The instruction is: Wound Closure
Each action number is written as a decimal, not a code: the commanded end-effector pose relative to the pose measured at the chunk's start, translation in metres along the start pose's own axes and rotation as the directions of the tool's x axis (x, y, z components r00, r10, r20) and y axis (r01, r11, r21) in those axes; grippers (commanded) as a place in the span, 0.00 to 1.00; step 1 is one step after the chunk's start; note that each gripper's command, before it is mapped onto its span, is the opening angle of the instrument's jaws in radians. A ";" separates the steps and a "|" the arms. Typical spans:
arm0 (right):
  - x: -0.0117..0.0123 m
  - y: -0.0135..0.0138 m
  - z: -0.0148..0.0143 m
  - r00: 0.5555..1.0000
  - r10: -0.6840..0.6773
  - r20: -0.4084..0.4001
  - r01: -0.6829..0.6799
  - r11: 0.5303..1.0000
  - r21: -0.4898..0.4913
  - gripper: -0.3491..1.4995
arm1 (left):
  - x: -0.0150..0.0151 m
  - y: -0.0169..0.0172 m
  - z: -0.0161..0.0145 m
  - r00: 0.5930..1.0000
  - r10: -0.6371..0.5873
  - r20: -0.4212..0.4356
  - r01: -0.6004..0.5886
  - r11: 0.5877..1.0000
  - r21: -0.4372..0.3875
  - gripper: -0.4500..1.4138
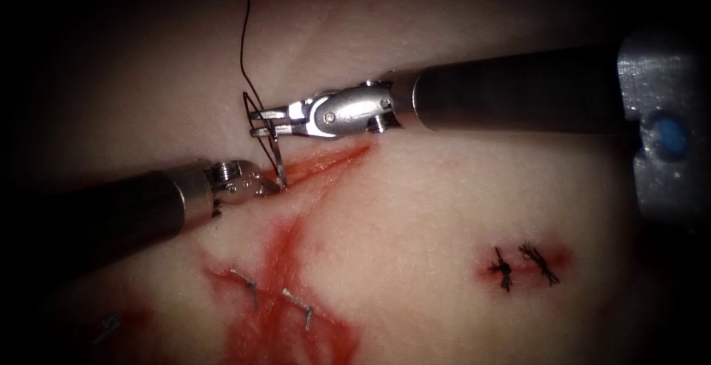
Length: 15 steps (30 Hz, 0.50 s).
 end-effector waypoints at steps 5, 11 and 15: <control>-0.0010 -0.0006 0.0009 0.998 -0.056 -0.005 0.056 0.998 0.006 0.00 | 0.0001 -0.0003 0.0007 1.000 -0.003 -0.007 0.003 1.000 0.001 0.29; -0.0016 -0.0011 0.0008 0.998 -0.065 -0.003 0.065 0.998 0.011 0.00 | 0.0000 -0.0003 0.0006 1.000 -0.007 -0.007 0.007 1.000 0.000 0.41; -0.0017 -0.0013 0.0007 0.998 -0.067 -0.003 0.067 0.998 0.014 0.00 | 0.0000 -0.0003 0.0006 1.000 -0.013 -0.006 0.013 1.000 0.000 0.48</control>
